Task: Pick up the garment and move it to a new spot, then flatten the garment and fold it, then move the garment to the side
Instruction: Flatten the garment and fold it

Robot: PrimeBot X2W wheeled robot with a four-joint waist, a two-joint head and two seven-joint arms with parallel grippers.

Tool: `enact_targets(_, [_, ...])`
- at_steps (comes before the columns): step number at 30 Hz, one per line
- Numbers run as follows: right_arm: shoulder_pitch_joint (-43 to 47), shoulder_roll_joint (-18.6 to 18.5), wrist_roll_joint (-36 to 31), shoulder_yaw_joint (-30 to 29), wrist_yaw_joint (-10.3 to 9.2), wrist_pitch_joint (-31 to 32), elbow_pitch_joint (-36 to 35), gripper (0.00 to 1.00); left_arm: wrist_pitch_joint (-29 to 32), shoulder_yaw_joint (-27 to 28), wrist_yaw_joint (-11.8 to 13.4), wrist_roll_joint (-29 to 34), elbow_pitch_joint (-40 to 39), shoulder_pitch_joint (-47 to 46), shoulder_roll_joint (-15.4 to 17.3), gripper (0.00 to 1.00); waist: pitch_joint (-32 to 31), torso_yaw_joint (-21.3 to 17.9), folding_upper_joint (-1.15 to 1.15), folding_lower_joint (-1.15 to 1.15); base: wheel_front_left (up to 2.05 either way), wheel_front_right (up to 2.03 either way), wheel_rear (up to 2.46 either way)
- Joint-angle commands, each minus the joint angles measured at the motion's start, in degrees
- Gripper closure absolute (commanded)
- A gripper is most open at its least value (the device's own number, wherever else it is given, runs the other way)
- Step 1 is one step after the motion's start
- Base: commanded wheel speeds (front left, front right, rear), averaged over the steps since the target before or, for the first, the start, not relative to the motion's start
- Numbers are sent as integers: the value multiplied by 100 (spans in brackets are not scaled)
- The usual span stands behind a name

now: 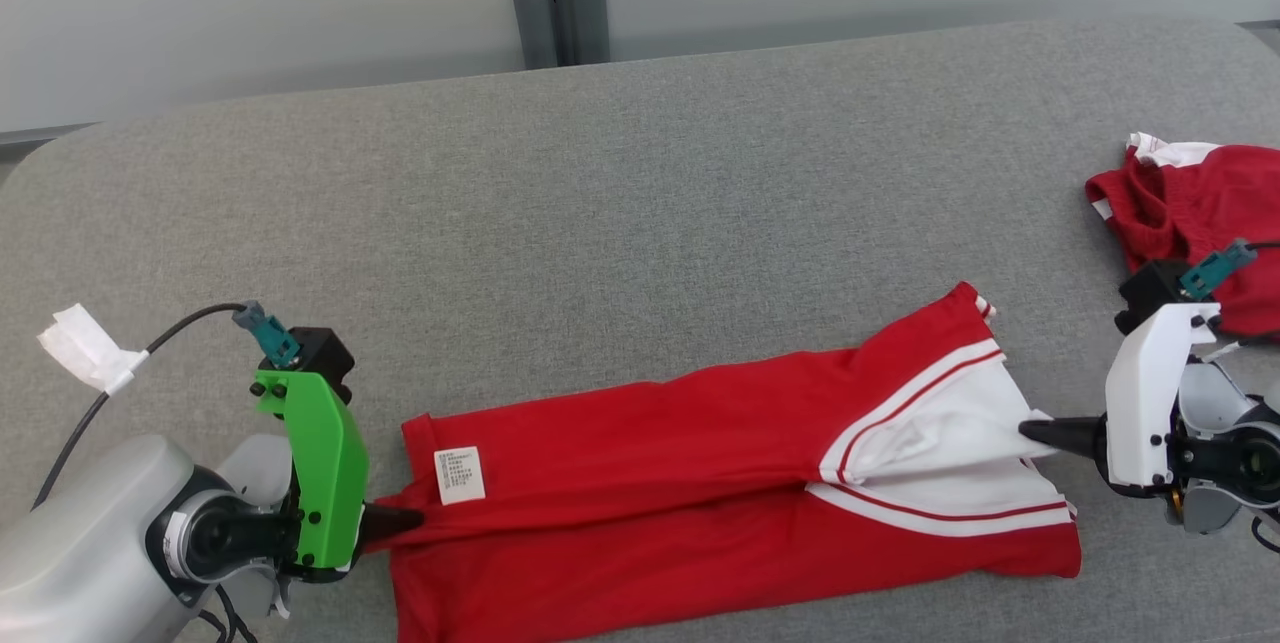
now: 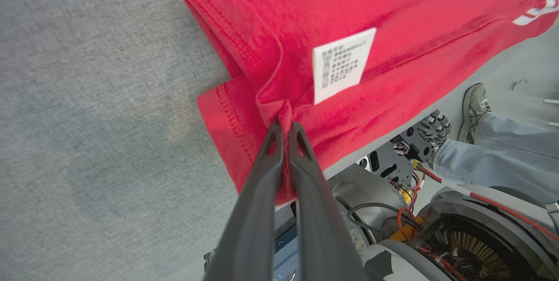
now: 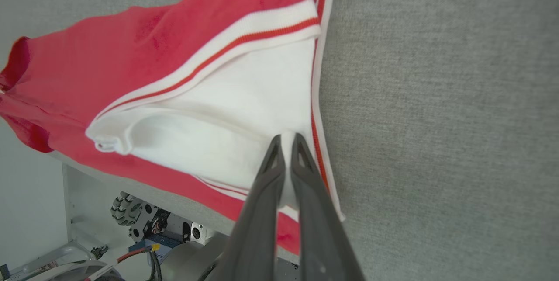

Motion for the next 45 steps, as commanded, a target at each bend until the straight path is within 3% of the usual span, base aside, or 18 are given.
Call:
enact_targets(1, [100,23,41,38,1,48,38,100,-34,8,42,-8,-11,85,38,100,-1,4,0,0,0,0,0])
enact_targets(3, [143,59,32,78,1,86,102,100,-72,-2,55,2,-20,147,23,94,1,8,0,0,0,0,0])
enact_targets(4, [167,87,24,101,1,107,136,69,-94,-9,64,-2,-18,180,7,70,3,11,0,0,0,0,0])
enact_targets(5, [184,107,22,118,1,116,165,50,-101,-16,63,1,-20,196,0,56,3,13,0,0,0,0,0])
enact_targets(6, [200,129,11,132,1,127,197,1,-120,-22,55,9,-13,210,-11,0,2,14,0,0,0,0,0])
enact_targets(12, [246,235,-47,103,1,-22,335,0,-168,26,18,-49,-47,242,-24,0,-23,18,0,0,0,0,0])
enact_targets(19, [284,117,109,-378,1,-884,-1,0,-759,316,-14,218,-256,69,171,0,-102,35,0,0,0,0,0])
enact_targets(26, [431,-52,-407,-1074,1,-2957,-383,0,-2439,945,152,823,-720,260,494,0,-156,26,0,0,0,0,0])
enact_targets(30, [590,124,-818,-1366,2,-3986,-254,0,-3603,1283,526,1261,-983,584,649,0,-172,20,0,0,0,0,0])
enact_targets(33, [758,361,-1130,-1764,2,-4192,-130,0,-4591,1571,917,1547,-1176,928,645,0,-175,40,0,0,0,0,0])
enact_targets(35, [887,576,-1511,-2435,1,-4215,-76,0,-5205,1712,1224,1767,-1286,1199,684,0,-169,66,0,0,0,0,0])
enact_targets(38, [1392,1043,-2620,-3532,1,-4209,-81,0,-5940,1899,1678,2031,-1533,1615,665,0,-153,118,0,0,0,0,0])
enact_targets(43, [2308,1973,-4080,-5199,2,-4209,-549,0,-6280,2431,2184,2590,-1864,2269,399,0,-162,221,0,0,0,0,0])
enact_targets(45, [2687,2281,-4516,-5589,2,-4210,-708,0,-6285,2967,2270,2968,-2078,2516,3,0,-158,263,0,0,0,0,0])
